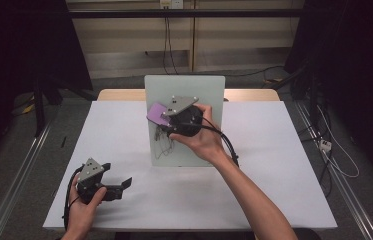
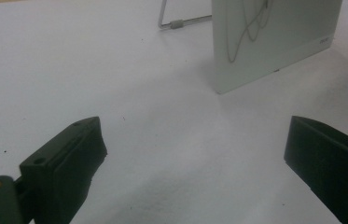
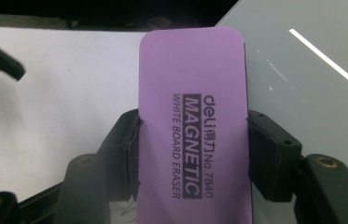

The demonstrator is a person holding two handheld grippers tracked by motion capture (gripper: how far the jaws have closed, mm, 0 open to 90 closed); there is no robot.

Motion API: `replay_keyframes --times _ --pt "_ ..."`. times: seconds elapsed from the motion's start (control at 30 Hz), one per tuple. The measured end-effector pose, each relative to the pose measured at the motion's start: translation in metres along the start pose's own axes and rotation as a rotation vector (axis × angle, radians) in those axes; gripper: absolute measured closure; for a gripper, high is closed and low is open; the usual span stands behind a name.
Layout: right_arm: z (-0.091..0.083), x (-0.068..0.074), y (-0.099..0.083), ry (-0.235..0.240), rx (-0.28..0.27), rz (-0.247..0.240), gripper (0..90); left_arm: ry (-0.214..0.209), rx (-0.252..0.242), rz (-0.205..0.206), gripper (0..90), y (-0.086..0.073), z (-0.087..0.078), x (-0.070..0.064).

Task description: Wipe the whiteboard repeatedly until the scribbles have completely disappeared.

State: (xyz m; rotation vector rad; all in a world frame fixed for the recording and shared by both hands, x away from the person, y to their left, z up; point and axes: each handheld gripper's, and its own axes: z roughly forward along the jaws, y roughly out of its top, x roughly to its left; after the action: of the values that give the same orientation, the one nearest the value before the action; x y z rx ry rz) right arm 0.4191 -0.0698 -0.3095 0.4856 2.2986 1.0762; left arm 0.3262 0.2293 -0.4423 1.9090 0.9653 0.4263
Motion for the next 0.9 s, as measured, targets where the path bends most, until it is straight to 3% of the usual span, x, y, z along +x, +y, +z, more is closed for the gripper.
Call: replay_keyframes --times 0.2,0.53,0.9 --pt "-0.010 -0.013 0.009 -0.039 -0.031 0.017 41.6 -0.003 0.002 0.003 4.8 0.000 0.000 0.000" --pt "0.004 0.007 -0.008 0.001 0.012 -0.006 41.6 -0.004 0.004 0.006 4.8 0.000 0.001 0.000" --pt "0.007 0.022 -0.036 0.043 0.050 0.007 41.6 -0.005 0.004 0.002 4.8 0.000 0.001 -0.001"
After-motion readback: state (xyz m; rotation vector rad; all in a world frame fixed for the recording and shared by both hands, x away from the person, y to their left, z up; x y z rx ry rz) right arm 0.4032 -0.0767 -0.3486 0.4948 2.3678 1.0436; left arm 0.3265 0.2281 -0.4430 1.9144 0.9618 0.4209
